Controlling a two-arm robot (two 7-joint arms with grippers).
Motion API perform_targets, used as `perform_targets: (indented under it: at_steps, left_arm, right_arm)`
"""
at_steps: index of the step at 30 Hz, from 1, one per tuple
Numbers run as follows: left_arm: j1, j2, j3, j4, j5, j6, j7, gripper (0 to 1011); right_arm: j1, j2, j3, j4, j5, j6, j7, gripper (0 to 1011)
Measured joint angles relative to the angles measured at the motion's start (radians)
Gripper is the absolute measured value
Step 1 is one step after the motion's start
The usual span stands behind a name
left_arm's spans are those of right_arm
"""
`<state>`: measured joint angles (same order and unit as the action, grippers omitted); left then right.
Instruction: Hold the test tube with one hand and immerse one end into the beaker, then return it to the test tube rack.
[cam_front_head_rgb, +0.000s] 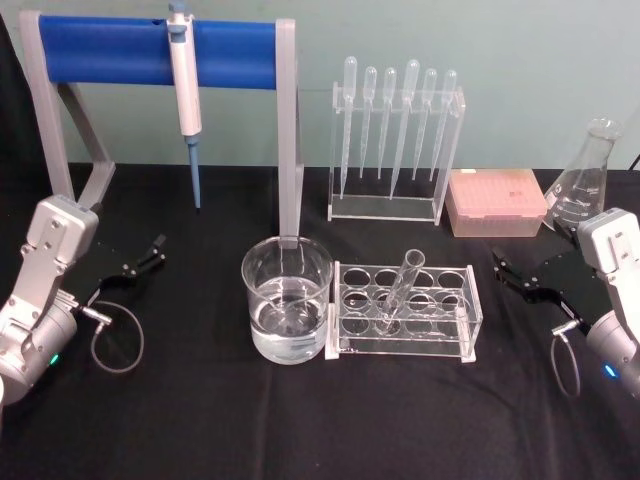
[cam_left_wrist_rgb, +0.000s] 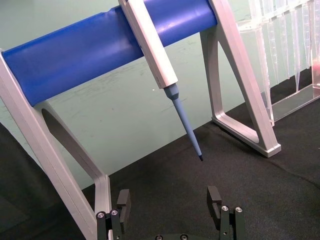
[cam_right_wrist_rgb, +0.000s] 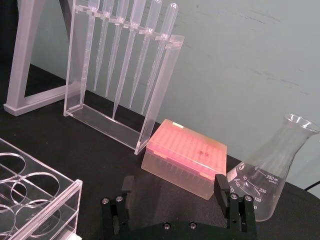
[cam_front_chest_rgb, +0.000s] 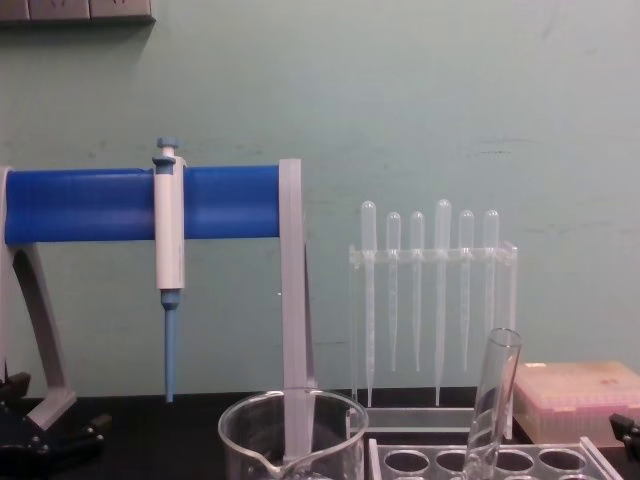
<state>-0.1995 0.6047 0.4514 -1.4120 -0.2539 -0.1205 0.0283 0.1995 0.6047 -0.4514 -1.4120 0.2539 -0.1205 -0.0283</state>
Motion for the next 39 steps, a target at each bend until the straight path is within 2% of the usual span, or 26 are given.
perform_targets:
  at_steps: [39]
  left_arm:
    - [0.000, 0.000, 0.000, 0.000, 0.000, 0.000, 0.000, 1000]
  right_arm:
    - [0.000, 0.000, 0.000, 0.000, 0.000, 0.000, 0.000, 1002]
